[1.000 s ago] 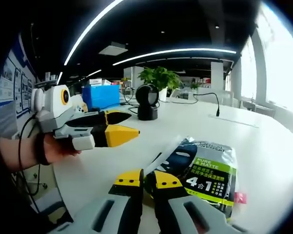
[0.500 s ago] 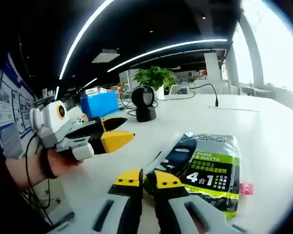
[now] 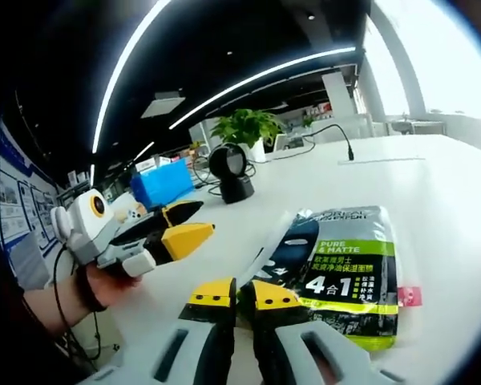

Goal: Clip sheet goods on table flip sheet goods clip sheet goods scan sheet goods put sheet goods back to table

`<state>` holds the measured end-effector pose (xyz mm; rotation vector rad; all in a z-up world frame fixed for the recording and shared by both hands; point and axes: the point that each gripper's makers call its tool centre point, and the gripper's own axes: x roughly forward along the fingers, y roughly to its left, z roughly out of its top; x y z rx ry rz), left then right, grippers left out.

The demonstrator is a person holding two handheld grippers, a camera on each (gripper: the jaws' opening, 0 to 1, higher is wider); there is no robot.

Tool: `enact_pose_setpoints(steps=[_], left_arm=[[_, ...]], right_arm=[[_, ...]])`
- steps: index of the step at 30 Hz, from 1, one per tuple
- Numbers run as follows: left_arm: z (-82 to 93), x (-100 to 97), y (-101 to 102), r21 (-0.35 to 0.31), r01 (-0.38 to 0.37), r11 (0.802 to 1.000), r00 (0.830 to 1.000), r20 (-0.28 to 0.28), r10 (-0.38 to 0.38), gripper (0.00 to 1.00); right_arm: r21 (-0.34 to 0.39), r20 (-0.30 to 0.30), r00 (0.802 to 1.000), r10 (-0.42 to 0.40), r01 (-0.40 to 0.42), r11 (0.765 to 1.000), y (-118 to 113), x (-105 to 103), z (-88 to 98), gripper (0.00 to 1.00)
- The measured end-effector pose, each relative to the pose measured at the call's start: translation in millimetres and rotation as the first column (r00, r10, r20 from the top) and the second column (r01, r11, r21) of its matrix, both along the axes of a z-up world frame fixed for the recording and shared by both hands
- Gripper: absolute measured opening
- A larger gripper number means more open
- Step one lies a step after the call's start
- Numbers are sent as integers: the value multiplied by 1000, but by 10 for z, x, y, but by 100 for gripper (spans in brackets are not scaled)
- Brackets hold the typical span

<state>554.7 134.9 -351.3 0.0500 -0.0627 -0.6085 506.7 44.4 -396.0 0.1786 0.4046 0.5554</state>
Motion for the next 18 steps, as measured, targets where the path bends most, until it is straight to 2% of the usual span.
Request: enact_pose_setpoints(steps=[4,12,18], left_arm=[[1,-1,0,0,0,1000,1000,0,0,36],[0,-1,1,-1,0,1000,1000,0,0,36],[0,0,4,-1,-2,1000,1000,2,2,36]], right_arm=[[29,-20,999,-28,28,999,-38,23,5,0],[50,-19,999,-37,38,998,-95,43,58,0],[76,-34,998,-53,55,996,-254,9,66,0]])
